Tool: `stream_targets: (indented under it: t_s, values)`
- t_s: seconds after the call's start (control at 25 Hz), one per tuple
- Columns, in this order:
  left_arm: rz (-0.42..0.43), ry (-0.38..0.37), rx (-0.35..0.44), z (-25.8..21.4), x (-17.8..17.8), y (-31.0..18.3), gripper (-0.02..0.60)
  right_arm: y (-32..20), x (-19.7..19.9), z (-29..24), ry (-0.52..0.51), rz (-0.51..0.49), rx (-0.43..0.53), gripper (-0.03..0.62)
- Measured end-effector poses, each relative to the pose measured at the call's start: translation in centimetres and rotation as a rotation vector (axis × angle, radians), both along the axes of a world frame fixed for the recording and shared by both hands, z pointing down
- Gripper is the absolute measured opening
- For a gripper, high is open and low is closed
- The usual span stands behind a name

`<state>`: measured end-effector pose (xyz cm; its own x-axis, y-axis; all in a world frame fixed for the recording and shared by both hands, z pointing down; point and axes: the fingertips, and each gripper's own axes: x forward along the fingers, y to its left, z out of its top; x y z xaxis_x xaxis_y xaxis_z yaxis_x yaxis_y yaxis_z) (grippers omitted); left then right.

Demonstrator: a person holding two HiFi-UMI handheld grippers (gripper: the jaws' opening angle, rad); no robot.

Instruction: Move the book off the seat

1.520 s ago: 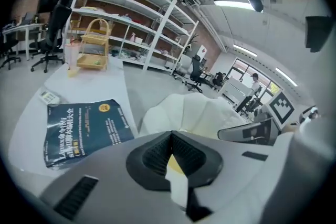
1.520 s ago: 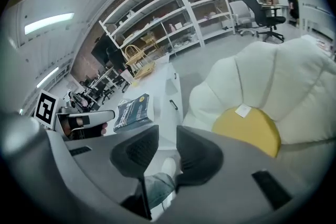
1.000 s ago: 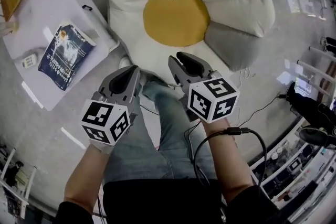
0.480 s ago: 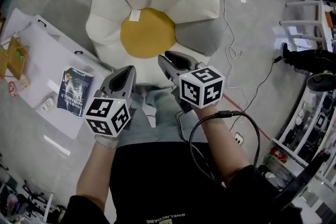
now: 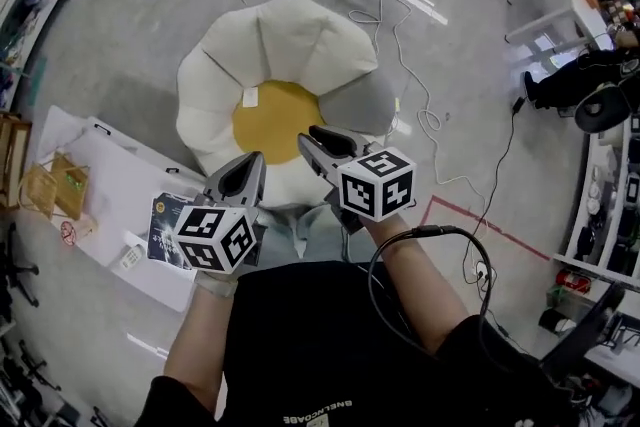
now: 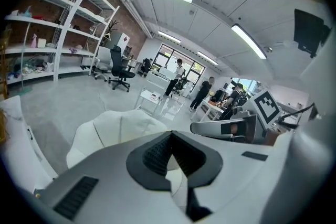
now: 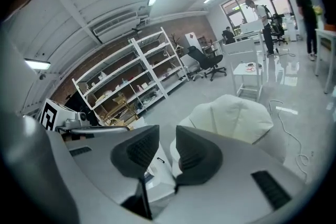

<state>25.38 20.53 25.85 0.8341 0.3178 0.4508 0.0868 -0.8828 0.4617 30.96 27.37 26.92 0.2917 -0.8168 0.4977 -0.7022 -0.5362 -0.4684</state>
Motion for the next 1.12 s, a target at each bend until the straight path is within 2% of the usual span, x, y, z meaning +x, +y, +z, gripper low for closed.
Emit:
stream_targets:
  t_s: [0.36, 0.72, 0.92, 1.12]
  values:
    - [0.095, 0.101, 0.02, -8.6, 2.4, 2.6, 0.006, 1.3, 1.0, -8.7, 0.076, 0.056, 0.116, 0.107]
    - [0.181, 0.236, 0.028, -16.6, 4.6, 6.7, 0.006, 3.3, 3.0, -17.4, 0.207, 0.055, 0.209, 0.107]
    - [0.2, 0.316, 0.007, -21.4, 6.4, 7.4, 0.006, 4.7, 3.9, -21.5, 0.259, 0.063, 0.245, 0.107]
    - [0.238, 0.363, 0.005, -24.9, 7.1, 6.3, 0.006, 4.6, 4.0, -24.5, 0.28, 0.086, 0.268, 0.107]
